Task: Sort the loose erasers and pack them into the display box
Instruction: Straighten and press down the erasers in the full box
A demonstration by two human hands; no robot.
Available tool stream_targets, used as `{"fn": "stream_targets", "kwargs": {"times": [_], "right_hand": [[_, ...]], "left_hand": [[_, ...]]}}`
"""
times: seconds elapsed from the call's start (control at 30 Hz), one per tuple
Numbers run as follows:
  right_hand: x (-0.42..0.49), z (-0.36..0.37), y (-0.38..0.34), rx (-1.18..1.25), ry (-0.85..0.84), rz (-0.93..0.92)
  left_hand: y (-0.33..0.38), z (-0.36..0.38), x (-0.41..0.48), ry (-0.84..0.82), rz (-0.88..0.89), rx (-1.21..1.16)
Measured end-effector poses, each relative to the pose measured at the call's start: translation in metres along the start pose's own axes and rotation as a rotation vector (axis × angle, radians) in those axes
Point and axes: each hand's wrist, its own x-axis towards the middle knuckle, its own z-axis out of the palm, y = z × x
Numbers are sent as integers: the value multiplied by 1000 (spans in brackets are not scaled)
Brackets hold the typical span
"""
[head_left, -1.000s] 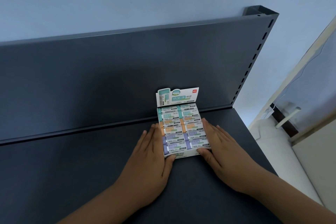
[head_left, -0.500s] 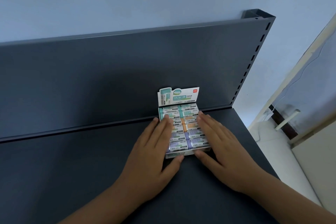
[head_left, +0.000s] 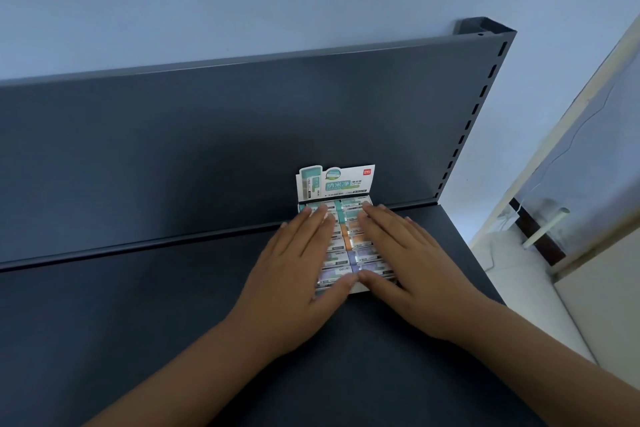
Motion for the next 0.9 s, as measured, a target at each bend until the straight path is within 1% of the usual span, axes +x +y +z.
{"fn": "stream_targets", "kwargs": {"times": [0.13, 0.33, 0.5, 0.57, 0.67, 0.77, 0.9], "right_hand": [[15, 1, 4, 36, -12, 9], [28, 9, 1, 72, 39, 34], [28, 5, 2, -31, -37, 20], [28, 5, 0, -33, -64, 38], [27, 8, -4, 4, -53, 68], [27, 9, -5, -12, -66, 80], [28, 8, -8, -36, -75, 79]], "left_hand": [[-6, 9, 18, -7, -45, 10], [-9, 15, 23, -40, -53, 86], [-6, 10, 24, -113, -68, 125], [-7, 10, 25, -130, -75, 114], [-6, 10, 25, -124, -71, 125], [-4, 9, 25, -135, -62, 166], [-3, 8, 25, -145, -70, 133]]}}
